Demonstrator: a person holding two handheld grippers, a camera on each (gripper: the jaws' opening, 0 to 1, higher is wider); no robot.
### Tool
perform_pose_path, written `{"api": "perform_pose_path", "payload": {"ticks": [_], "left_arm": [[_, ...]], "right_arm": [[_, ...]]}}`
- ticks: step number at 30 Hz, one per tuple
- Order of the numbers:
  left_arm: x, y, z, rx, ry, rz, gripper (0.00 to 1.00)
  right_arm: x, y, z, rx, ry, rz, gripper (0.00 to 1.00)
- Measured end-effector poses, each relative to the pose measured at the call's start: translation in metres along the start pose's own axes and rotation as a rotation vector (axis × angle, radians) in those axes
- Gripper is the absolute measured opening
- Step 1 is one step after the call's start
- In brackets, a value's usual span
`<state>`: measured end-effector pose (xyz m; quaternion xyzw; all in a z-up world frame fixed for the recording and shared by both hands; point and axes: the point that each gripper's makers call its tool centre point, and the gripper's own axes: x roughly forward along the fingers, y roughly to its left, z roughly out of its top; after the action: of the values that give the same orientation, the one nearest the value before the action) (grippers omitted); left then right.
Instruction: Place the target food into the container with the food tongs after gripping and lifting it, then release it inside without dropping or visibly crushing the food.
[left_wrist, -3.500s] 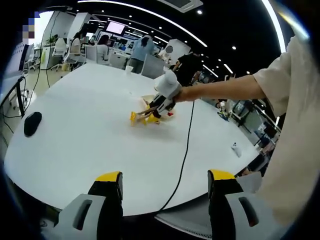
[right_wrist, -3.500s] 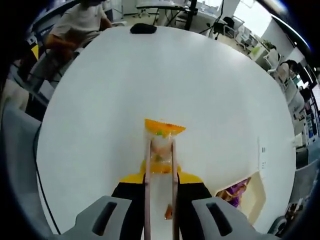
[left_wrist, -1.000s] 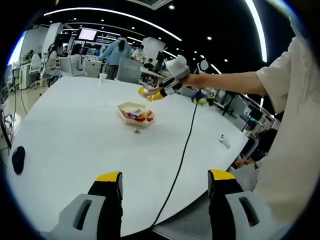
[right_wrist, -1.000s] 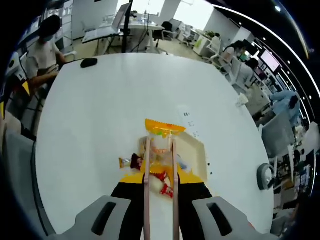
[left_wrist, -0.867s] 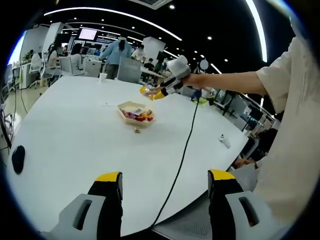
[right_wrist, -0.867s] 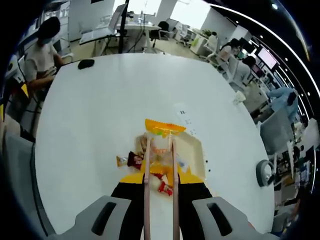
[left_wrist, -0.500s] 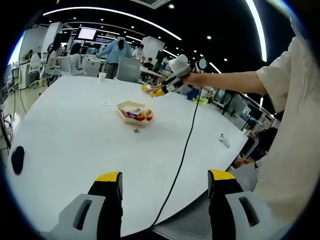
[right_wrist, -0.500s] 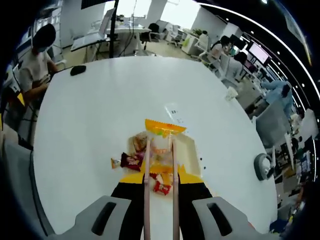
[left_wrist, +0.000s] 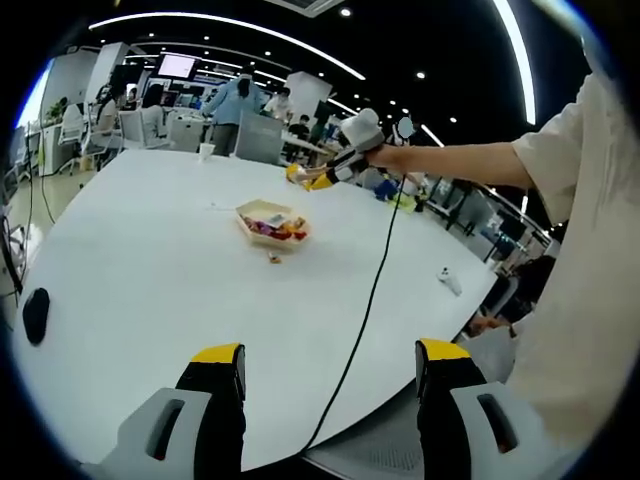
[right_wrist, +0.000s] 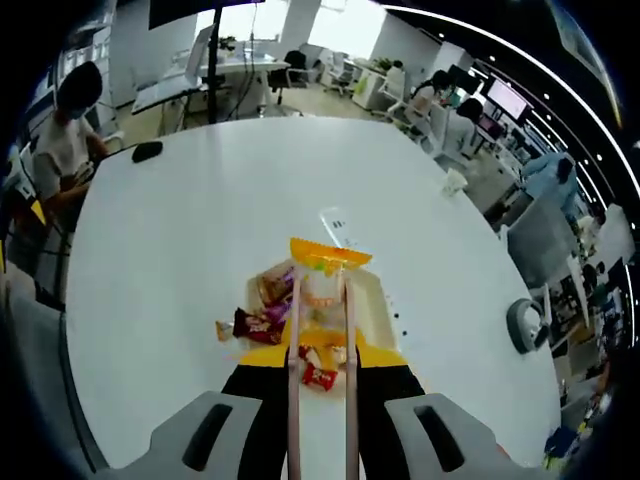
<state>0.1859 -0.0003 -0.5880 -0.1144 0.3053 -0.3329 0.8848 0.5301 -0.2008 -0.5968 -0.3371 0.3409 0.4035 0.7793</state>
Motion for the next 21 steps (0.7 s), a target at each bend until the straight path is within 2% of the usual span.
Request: {"api": "perform_pose_path", "payload": {"ticks": [21], "left_arm": [[0.0016, 0.0013, 0.0035, 0.003, 0.000, -0.002, 0.68]], "right_arm": [[-0.0002, -0.0030, -0.0030, 0.000, 0.005, -0.008, 0.22]]}}
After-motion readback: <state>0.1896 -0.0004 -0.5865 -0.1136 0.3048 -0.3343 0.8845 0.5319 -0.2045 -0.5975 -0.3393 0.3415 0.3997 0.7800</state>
